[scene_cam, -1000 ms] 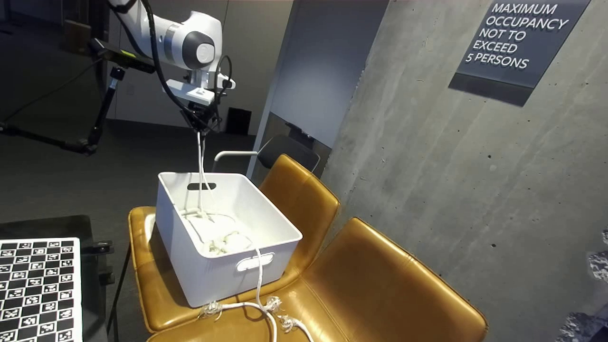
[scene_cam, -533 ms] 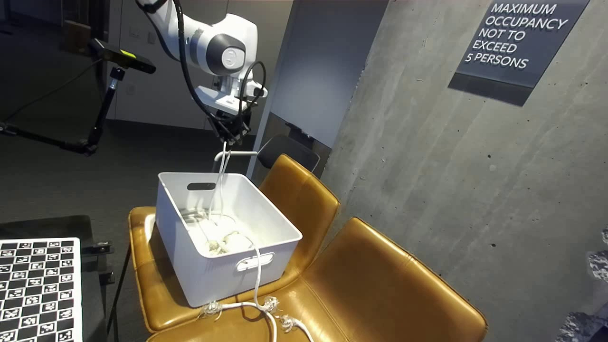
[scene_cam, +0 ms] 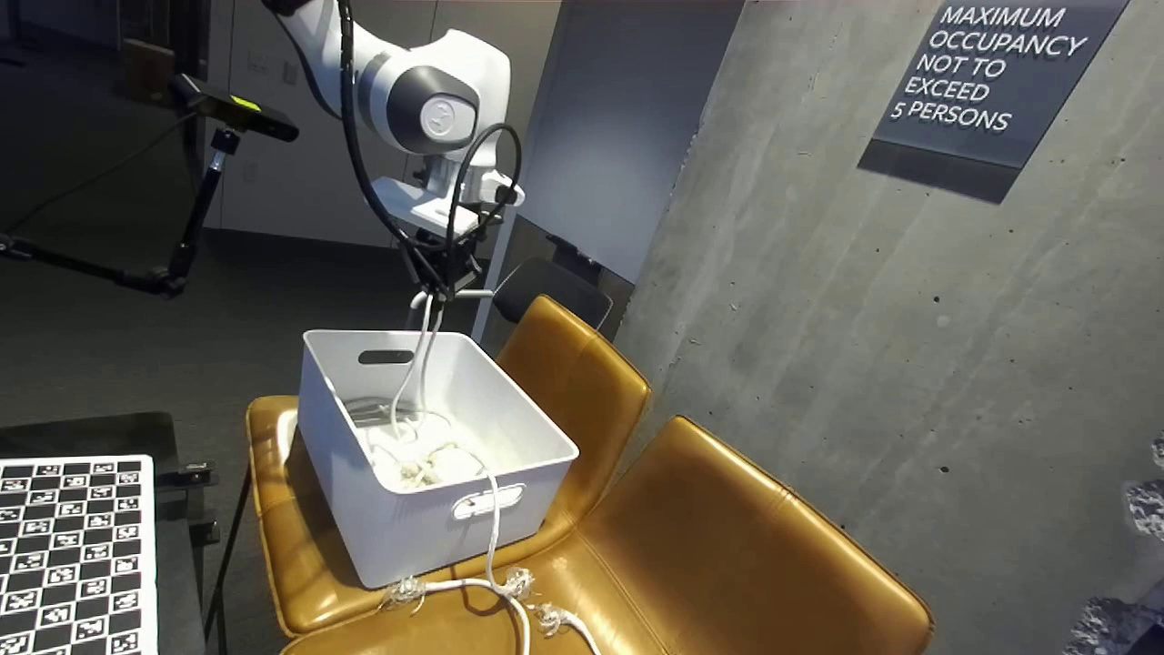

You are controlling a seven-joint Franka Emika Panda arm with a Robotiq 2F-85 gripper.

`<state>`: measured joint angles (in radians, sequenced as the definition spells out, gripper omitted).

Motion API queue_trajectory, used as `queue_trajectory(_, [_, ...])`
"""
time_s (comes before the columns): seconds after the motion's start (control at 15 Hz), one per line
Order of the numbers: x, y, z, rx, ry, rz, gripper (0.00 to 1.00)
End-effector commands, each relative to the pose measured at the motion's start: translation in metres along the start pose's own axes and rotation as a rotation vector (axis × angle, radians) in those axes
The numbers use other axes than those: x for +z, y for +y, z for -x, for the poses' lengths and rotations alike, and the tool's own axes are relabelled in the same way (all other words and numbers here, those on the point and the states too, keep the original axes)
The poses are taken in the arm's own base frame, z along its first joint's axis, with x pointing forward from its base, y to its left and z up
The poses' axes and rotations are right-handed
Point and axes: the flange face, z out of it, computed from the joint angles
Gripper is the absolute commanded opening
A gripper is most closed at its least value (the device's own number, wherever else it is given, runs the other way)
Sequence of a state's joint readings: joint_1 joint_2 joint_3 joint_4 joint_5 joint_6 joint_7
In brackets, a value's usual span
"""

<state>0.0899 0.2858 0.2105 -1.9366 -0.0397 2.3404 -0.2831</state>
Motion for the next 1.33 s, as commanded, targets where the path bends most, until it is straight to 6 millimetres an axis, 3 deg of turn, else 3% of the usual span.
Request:
queue_trajectory(0.0, [-0.004,0.011,0.02,0.013,0.007,-0.009,0.01])
queue_trajectory(0.07, [-0.002,0.015,0.023,0.017,0.002,-0.007,0.01])
queue_trajectory(0.13, [0.0,0.018,0.026,0.025,-0.002,-0.003,0.29])
queue_trajectory(0.2, [0.0,0.022,0.028,0.032,-0.002,0.002,0.3])
queue_trajectory(0.47, [-0.008,0.045,0.033,0.023,0.018,0.017,0.58])
queue_trajectory(0.8, [-0.024,0.097,0.057,-0.052,0.025,0.05,0.94])
queue_trajectory(0.93, [-0.027,0.12,0.074,-0.072,0.017,0.057,1.0])
queue_trajectory(1.27, [-0.009,0.164,0.13,-0.171,-0.061,0.035,1.0])
